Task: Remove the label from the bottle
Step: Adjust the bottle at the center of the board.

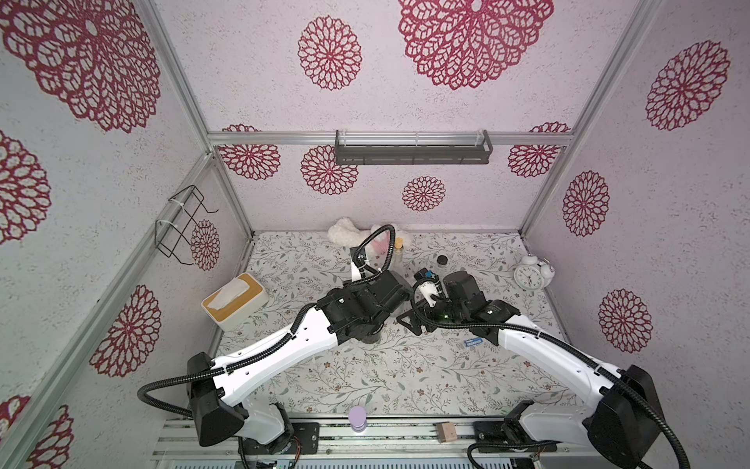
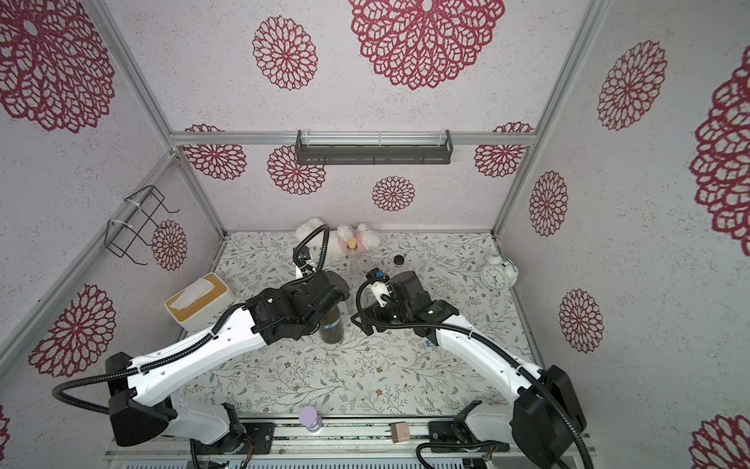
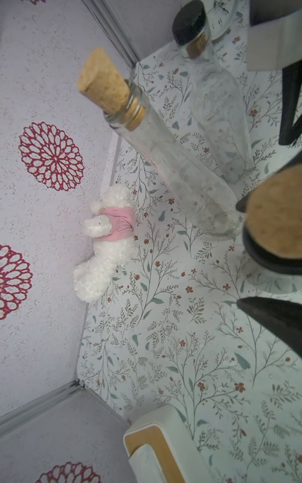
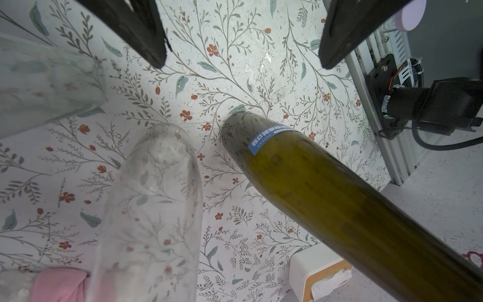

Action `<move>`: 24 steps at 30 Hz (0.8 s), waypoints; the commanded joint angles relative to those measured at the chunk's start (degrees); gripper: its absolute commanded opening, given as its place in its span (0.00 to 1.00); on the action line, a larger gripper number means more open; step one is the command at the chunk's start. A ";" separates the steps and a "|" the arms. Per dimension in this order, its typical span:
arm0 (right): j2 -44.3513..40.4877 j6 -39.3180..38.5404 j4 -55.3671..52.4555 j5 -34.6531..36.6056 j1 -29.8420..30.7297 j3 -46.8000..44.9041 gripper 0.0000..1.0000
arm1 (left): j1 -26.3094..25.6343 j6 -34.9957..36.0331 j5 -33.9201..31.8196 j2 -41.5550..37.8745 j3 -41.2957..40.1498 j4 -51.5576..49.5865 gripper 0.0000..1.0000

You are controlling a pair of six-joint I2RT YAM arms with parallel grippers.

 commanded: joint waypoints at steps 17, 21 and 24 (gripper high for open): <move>-8.61 4.86 -1.27 -5.79 -7.37 -2.75 0.95 | 5.73 33.63 35.47 -17.92 -6.84 9.51 0.97; -10.17 6.78 -1.09 -5.61 -8.06 -3.76 0.95 | 10.05 38.59 46.59 -20.61 -8.74 8.98 0.97; -11.49 8.77 -0.51 -4.80 -8.07 -4.81 0.95 | 13.50 41.14 51.35 -21.90 -10.44 9.07 0.97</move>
